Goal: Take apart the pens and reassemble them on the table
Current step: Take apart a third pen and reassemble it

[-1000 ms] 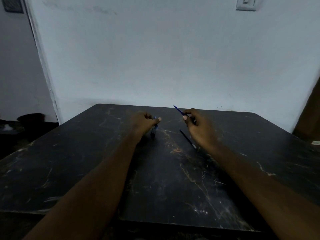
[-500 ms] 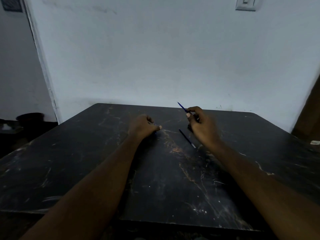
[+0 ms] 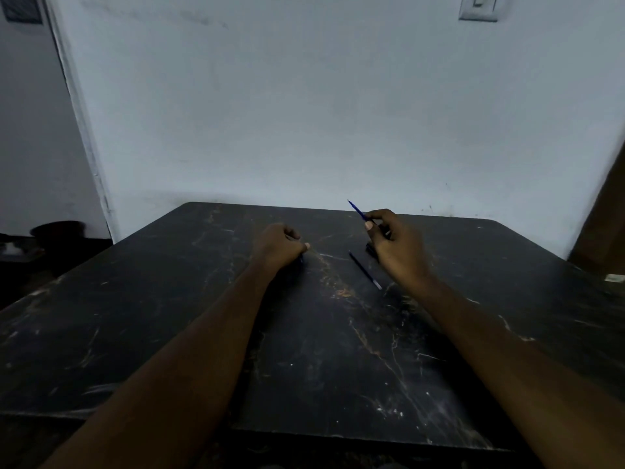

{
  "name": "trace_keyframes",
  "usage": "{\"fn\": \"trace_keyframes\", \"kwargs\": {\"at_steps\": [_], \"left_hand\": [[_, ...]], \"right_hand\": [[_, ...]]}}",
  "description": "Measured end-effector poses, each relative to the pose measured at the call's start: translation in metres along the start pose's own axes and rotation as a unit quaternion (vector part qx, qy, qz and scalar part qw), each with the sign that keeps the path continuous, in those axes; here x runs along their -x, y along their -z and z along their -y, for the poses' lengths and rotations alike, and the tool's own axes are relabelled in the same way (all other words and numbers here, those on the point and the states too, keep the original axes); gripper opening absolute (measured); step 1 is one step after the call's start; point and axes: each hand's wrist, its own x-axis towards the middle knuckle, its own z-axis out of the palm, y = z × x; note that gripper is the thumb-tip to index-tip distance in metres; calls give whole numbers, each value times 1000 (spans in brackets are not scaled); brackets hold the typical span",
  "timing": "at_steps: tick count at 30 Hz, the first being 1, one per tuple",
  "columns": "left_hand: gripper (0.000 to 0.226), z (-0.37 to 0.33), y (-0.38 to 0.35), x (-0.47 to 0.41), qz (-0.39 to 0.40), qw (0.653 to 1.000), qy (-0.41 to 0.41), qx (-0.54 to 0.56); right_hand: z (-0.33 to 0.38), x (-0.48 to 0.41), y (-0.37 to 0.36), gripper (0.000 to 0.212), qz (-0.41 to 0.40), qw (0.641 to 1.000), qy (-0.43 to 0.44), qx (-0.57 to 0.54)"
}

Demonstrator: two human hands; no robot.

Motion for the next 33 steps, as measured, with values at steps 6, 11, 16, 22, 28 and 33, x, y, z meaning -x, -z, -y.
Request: {"fn": "trace_keyframes", "kwargs": {"at_steps": [6,11,16,22,28,33], "left_hand": [[27,-11,-1,-2,-58,996,-17,65],[21,-18,-4,-1,-46,995,-23,85],[19,-10,-5,3,53,976,-84,-193],[21,-7,0,2,33,973,-71,-217],[22,-13,1,3,0,994,-37,-107],[33,-34,6,10,41,987,-20,152]], "right_hand": [[3,1,-1,18,25,1000,-8,-15],[3,1,-3,19,32,999,-15,-23],[2,1,-4,18,30,999,-20,-31],[-3,-1,-5,17,36,999,-20,-30],[-9,-2,-8,13,33,999,-5,-30],[-14,-3,-14,13,50,998,8,-23]]}}
